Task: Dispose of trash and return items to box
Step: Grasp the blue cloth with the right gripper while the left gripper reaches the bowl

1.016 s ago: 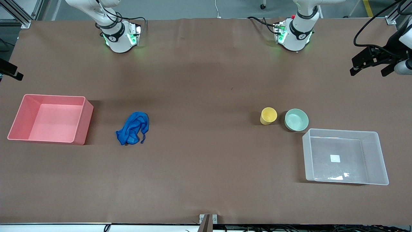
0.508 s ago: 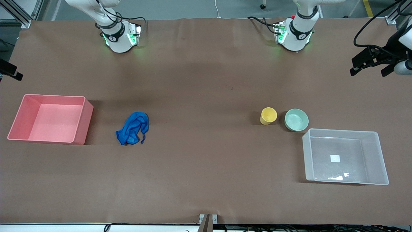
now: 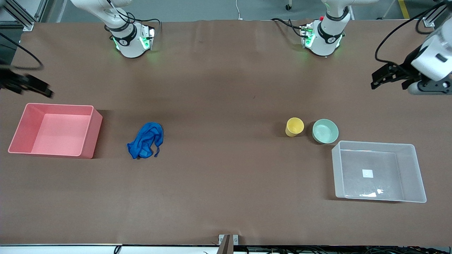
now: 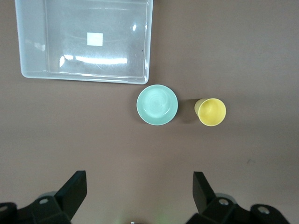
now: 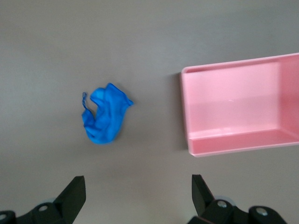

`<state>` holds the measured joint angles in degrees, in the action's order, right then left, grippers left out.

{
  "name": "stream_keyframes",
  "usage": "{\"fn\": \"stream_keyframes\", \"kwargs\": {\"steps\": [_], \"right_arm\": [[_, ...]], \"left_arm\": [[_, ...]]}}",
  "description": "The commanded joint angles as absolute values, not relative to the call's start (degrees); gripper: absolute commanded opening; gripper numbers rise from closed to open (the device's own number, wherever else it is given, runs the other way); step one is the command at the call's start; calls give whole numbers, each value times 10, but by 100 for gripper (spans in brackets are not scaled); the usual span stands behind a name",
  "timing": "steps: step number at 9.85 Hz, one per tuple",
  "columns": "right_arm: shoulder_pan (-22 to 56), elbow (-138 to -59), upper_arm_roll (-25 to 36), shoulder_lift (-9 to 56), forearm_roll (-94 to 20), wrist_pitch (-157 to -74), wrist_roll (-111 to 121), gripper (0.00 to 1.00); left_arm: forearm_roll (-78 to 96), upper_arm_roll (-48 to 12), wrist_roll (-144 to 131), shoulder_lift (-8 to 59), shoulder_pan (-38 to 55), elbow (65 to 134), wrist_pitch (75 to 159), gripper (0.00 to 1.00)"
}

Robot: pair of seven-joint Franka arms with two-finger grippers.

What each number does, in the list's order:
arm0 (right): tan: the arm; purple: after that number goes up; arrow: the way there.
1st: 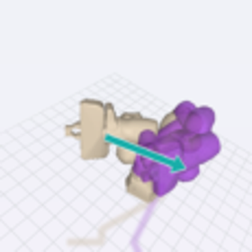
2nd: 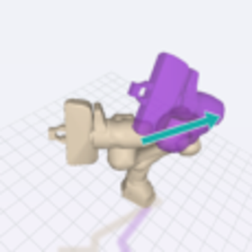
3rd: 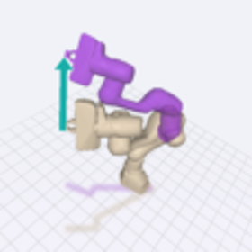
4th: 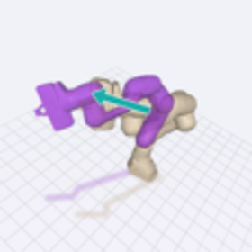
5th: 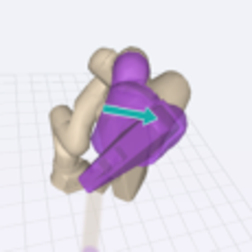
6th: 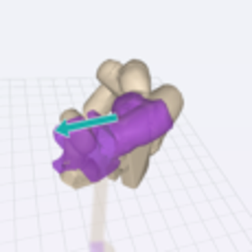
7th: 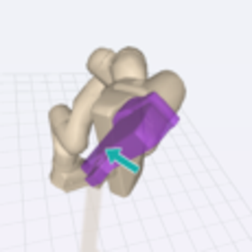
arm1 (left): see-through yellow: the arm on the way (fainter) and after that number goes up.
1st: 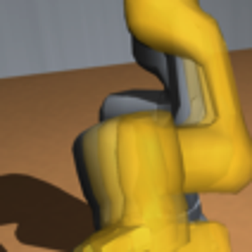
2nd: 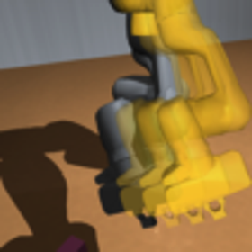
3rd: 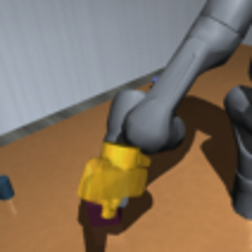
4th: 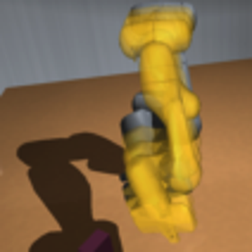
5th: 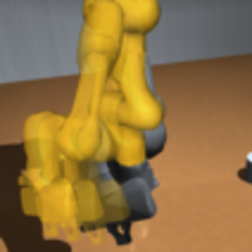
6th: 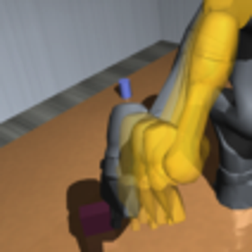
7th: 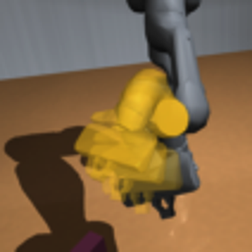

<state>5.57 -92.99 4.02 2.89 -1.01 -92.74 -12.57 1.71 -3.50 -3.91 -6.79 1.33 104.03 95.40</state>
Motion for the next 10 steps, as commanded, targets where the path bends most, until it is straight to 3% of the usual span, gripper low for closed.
{"fn": "stream_keyframes", "kwargs": {"steps": [1, 4, 6, 10], "right_arm": [[40, -1052, -31, 51, -9, -1059, -218, 100], [46, -1180, -54, 135, -10, -1311, -280, 100], [42, -1233, -55, 198, -10, -1463, -303, 100], [46, -1233, -55, 252, -9, -1520, -299, 100]], "left_arm": [[13, -35, -39, -109, 11, 1200, 1065, 100], [13, -33, -36, -108, 3, 1339, 1213, 97], [14, -33, -38, -81, 3, 1388, 1305, 97], [17, -27, -46, 52, 4, 1400, 1467, 97]]}}
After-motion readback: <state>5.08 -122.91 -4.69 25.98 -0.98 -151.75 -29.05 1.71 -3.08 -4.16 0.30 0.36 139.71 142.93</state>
